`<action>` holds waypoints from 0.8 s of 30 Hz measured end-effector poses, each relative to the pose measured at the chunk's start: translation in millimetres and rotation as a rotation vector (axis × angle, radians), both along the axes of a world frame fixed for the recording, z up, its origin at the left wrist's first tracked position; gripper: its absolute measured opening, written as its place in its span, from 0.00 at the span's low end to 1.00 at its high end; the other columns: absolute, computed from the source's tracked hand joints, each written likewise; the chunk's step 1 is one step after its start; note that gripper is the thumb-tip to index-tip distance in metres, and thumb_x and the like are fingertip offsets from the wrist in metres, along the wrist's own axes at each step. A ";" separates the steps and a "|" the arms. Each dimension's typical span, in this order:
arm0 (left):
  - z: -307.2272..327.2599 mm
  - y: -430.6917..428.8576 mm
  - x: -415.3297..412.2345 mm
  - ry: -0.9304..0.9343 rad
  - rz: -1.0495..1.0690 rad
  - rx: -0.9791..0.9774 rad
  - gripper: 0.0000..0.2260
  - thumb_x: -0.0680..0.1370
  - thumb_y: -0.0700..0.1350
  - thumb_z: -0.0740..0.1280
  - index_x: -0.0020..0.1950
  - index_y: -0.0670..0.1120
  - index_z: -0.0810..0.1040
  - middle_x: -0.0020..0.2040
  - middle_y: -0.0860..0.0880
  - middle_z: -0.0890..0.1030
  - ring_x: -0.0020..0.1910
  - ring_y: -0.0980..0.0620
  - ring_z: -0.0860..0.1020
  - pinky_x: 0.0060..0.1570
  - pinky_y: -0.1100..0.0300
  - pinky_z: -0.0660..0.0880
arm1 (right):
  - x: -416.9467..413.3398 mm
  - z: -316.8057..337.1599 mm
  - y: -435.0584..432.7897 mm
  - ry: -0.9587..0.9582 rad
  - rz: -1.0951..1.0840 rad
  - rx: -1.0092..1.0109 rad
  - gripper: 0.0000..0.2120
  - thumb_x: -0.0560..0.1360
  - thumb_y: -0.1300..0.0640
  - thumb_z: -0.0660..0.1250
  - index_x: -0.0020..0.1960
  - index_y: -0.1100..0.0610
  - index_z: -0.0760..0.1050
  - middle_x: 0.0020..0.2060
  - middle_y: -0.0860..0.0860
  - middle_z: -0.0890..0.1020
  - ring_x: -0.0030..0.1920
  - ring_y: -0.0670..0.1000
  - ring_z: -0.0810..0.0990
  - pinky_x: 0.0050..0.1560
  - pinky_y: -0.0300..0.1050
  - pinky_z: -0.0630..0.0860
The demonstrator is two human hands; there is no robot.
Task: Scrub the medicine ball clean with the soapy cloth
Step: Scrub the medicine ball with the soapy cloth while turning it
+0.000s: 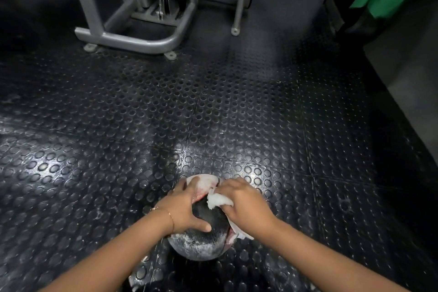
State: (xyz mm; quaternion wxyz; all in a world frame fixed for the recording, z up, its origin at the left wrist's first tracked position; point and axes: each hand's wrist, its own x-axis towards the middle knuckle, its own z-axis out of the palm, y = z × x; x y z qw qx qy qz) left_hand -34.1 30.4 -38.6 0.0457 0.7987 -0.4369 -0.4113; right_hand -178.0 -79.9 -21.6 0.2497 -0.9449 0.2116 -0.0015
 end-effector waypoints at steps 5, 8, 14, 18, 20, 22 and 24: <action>-1.4 0.9 -5.3 -0.028 0.000 -0.012 0.55 0.64 0.62 0.75 0.77 0.54 0.39 0.78 0.47 0.41 0.75 0.43 0.55 0.70 0.50 0.62 | 14.2 -2.9 -19.6 0.054 -0.146 0.027 0.10 0.76 0.57 0.62 0.54 0.52 0.78 0.52 0.49 0.79 0.54 0.50 0.74 0.46 0.41 0.68; -0.7 -2.5 -3.8 -0.026 -0.007 0.004 0.55 0.64 0.61 0.75 0.77 0.53 0.39 0.77 0.46 0.41 0.75 0.43 0.55 0.71 0.51 0.61 | 13.4 -2.4 -12.6 0.049 -0.099 0.002 0.11 0.74 0.59 0.61 0.54 0.51 0.78 0.52 0.47 0.78 0.54 0.51 0.74 0.46 0.42 0.68; 0.0 -5.3 -9.3 -0.045 -0.027 -0.004 0.54 0.65 0.62 0.74 0.77 0.53 0.40 0.78 0.47 0.42 0.75 0.43 0.54 0.70 0.51 0.62 | 7.0 -3.5 -15.5 0.042 -0.145 0.016 0.09 0.74 0.57 0.62 0.51 0.49 0.79 0.49 0.47 0.80 0.51 0.50 0.76 0.44 0.42 0.69; 2.4 -11.6 -6.4 -0.030 -0.008 0.010 0.54 0.65 0.62 0.75 0.77 0.53 0.40 0.78 0.47 0.42 0.75 0.44 0.55 0.70 0.53 0.62 | 10.6 -1.4 -10.2 0.068 -0.127 -0.056 0.11 0.74 0.58 0.61 0.54 0.50 0.78 0.50 0.49 0.79 0.53 0.51 0.74 0.46 0.43 0.69; 1.8 -9.8 -6.5 -0.026 0.000 0.011 0.55 0.64 0.62 0.75 0.77 0.53 0.40 0.78 0.47 0.42 0.75 0.44 0.54 0.70 0.53 0.62 | 5.4 1.3 -1.9 0.048 -0.051 -0.076 0.13 0.74 0.57 0.61 0.57 0.50 0.76 0.53 0.47 0.78 0.56 0.50 0.72 0.50 0.42 0.69; 1.9 -8.4 -8.4 -0.043 -0.006 0.008 0.54 0.65 0.62 0.74 0.77 0.53 0.40 0.78 0.47 0.42 0.75 0.43 0.54 0.69 0.52 0.63 | 2.8 1.1 -3.9 0.040 -0.061 -0.053 0.13 0.74 0.56 0.61 0.57 0.49 0.77 0.53 0.47 0.78 0.55 0.49 0.73 0.48 0.41 0.68; 2.5 -10.3 -8.9 -0.048 -0.003 0.009 0.54 0.65 0.63 0.74 0.77 0.53 0.40 0.78 0.47 0.42 0.75 0.43 0.55 0.69 0.52 0.63 | 4.5 -1.5 -12.7 0.057 -0.152 -0.026 0.10 0.75 0.55 0.62 0.53 0.48 0.79 0.50 0.46 0.79 0.52 0.48 0.75 0.42 0.39 0.67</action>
